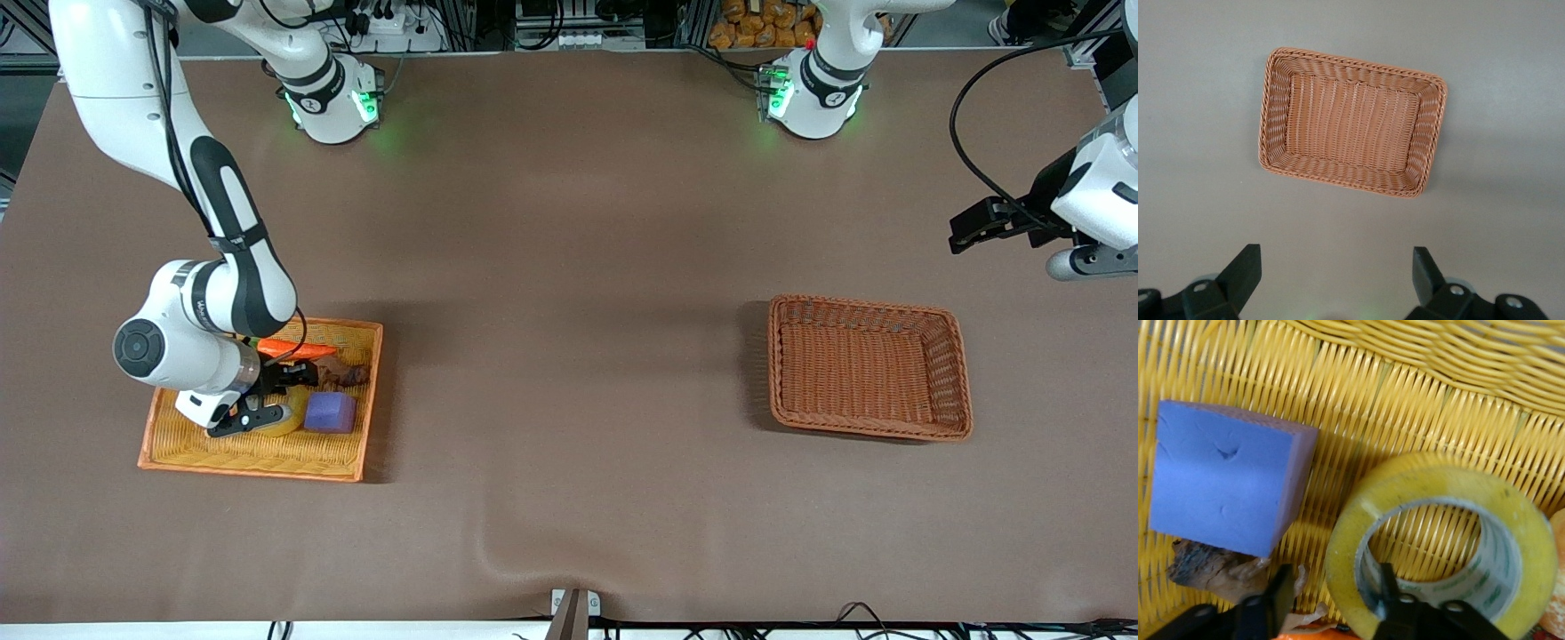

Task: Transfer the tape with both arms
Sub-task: 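Reach the right gripper into the yellow tray and grasp the tape roll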

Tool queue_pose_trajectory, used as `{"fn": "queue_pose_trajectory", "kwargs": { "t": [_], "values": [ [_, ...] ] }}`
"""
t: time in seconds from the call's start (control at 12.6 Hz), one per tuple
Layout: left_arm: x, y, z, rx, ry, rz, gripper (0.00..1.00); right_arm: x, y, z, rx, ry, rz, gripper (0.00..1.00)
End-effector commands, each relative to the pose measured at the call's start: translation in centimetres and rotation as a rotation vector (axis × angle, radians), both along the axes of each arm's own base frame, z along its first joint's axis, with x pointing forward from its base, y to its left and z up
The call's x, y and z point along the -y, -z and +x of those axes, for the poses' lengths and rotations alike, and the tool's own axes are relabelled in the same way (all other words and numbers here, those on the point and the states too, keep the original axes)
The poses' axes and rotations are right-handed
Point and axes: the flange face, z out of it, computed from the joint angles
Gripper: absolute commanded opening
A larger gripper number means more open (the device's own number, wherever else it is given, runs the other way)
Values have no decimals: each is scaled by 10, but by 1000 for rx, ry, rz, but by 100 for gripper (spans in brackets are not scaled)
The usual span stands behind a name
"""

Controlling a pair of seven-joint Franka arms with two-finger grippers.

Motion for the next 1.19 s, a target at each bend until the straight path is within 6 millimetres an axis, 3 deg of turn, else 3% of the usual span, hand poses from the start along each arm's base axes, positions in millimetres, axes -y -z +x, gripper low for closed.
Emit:
{"fn": "queue_pose_trajectory", "kwargs": {
  "t": [0.0,0.08,0.24,0.56,0.72,0.8,1.03,1.11],
  "values": [
    [1,-3,1,10,-1,-13,100,4,3,4,-5,-28,32,5],
    [1,-1,1,7,-1,-12,100,5,-3,7,0,-33,33,0],
    [2,0,3,5,1,-12,100,3,-27,19,29,-64,30,0],
    [2,1,3,5,1,-12,100,-6,-118,45,2,-107,47,0],
    [1,3,6,8,-1,-13,100,-30,-151,52,-16,-86,70,0],
    [1,3,6,8,-1,-13,100,-59,-165,58,7,-30,63,0],
    [0,3,6,11,-2,-13,100,-186,-181,53,39,35,54,0],
    [2,3,6,14,1,-13,100,-251,-178,41,39,100,53,0]
  ]
}}
